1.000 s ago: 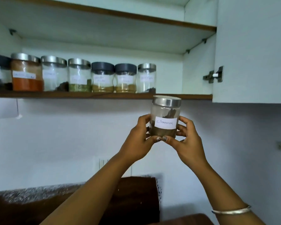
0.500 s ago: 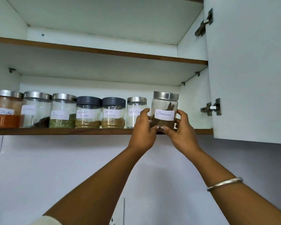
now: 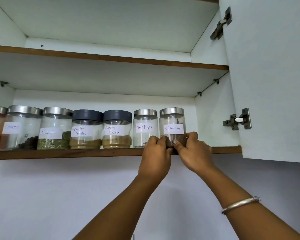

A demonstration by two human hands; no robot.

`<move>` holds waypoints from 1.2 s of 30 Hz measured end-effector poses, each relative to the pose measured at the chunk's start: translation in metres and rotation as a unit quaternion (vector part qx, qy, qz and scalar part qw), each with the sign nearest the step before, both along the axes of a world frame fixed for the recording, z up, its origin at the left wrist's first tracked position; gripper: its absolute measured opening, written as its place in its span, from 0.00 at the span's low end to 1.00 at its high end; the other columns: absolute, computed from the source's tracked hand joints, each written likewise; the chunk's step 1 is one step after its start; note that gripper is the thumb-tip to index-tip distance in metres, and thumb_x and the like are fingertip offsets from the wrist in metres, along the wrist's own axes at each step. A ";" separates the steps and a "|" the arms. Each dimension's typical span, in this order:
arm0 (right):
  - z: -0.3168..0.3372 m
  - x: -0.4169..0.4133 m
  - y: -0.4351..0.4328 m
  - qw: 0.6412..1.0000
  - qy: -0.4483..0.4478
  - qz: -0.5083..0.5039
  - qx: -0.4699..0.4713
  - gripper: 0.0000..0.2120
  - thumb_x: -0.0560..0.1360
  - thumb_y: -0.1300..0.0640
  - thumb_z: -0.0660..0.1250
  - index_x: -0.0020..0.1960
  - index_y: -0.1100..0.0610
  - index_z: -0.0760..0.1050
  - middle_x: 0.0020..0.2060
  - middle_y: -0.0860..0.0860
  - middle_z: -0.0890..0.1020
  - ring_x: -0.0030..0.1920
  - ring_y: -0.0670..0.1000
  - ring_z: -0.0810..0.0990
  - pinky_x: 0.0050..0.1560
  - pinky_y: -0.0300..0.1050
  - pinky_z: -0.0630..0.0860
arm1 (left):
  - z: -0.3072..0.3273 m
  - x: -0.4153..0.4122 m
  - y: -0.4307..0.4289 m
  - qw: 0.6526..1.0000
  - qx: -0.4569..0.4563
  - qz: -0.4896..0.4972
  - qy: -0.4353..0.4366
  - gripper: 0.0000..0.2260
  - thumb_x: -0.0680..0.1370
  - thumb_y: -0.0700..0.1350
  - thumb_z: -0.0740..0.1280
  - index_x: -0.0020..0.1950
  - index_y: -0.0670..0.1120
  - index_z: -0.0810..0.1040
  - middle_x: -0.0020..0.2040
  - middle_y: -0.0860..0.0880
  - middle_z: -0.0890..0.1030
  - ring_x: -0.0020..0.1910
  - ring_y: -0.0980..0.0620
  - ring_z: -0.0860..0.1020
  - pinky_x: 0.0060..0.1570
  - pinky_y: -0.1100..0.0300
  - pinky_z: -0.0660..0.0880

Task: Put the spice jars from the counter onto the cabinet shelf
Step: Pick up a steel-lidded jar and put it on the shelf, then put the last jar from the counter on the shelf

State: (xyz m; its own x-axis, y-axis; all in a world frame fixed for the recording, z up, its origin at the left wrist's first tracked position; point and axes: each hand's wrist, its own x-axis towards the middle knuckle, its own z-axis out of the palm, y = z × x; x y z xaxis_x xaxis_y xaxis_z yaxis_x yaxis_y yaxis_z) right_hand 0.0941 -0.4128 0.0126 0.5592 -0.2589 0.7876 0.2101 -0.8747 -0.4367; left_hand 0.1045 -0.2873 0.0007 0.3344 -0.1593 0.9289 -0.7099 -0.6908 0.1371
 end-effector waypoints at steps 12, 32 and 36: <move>-0.004 0.010 0.011 0.996 0.001 -0.082 -0.047 0.21 0.77 0.40 0.54 0.55 0.57 0.68 0.53 0.52 0.79 0.58 0.59 0.71 0.60 0.53 0.61 | 0.003 0.007 0.001 0.999 0.032 0.027 0.003 0.11 0.78 0.42 0.62 0.59 0.42 0.73 0.54 0.44 0.72 0.54 0.46 0.73 0.52 0.59 0.71; -0.046 -0.022 0.089 0.990 -0.070 0.015 -0.124 0.34 0.77 0.45 0.60 0.77 0.55 0.50 0.77 0.56 0.49 0.76 0.56 0.45 0.73 0.50 0.51 | -0.029 -0.036 0.086 0.979 0.157 -0.045 0.121 0.37 0.75 0.39 0.65 0.77 0.47 0.46 0.78 0.49 0.48 0.76 0.49 0.53 0.69 0.60 0.60; -0.070 -0.033 0.153 0.980 -0.032 0.114 -0.161 0.31 0.76 0.49 0.61 0.76 0.55 0.55 0.77 0.51 0.52 0.76 0.51 0.48 0.73 0.44 0.52 | -0.052 -0.044 0.152 0.971 0.193 0.016 0.143 0.40 0.74 0.39 0.65 0.77 0.45 0.40 0.78 0.50 0.42 0.77 0.54 0.44 0.73 0.59 0.56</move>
